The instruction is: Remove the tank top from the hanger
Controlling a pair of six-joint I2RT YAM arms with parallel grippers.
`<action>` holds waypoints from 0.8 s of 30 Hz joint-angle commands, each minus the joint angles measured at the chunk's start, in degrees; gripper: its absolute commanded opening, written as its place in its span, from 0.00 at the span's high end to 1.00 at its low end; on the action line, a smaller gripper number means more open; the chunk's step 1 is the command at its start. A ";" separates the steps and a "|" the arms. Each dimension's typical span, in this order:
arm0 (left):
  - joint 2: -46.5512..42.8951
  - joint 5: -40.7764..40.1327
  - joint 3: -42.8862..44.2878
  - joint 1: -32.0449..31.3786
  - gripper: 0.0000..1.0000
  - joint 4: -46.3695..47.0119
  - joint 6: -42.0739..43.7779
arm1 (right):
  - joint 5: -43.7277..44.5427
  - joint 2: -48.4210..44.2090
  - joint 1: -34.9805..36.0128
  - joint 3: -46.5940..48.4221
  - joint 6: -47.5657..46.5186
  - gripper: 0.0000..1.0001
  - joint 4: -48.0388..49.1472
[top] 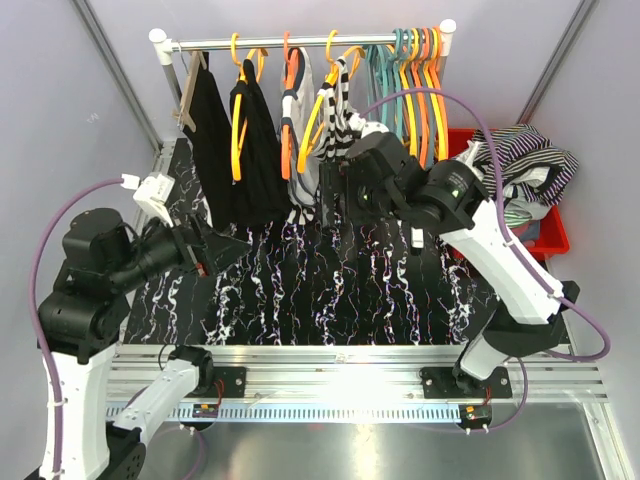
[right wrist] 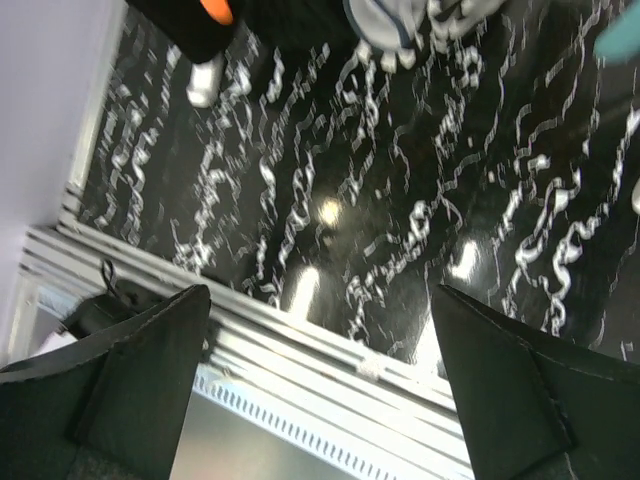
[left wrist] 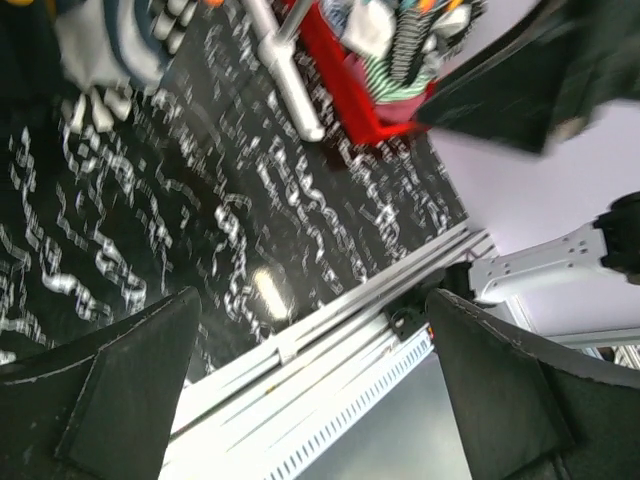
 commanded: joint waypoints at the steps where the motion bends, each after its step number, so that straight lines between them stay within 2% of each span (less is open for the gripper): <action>1: 0.16 -2.99 -1.78 -0.21 0.01 -1.88 1.24 | 3.61 4.10 0.65 8.04 -2.84 0.00 0.16; 4: -0.10 -3.51 -2.83 -0.21 0.01 -1.89 1.24 | 6.15 7.44 0.22 11.65 -3.99 0.00 3.84; 8: -1.24 -4.39 -3.71 -0.47 0.01 -2.41 1.50 | 14.49 8.42 -1.54 10.71 -3.02 0.00 16.49; 11: -2.21 -5.01 -4.50 -0.82 0.01 -3.03 1.59 | 14.16 10.43 -3.47 12.36 -3.37 0.00 21.16; 14: -3.00 -5.53 -5.64 -1.17 0.01 -3.64 1.68 | 17.23 16.66 -4.61 21.83 -4.25 0.00 18.72; 17: -3.53 -5.88 -6.35 -1.52 0.01 -3.82 1.68 | 14.78 23.61 -6.81 30.47 -3.90 0.00 17.21; 19: -3.71 -6.24 -6.09 -1.96 0.01 -4.17 1.85 | 13.98 25.03 -7.87 28.99 -4.17 0.00 19.31; 24: -4.15 -7.38 -6.09 -2.84 0.01 -5.05 2.38 | 18.55 25.90 -9.71 25.82 -0.30 0.01 22.75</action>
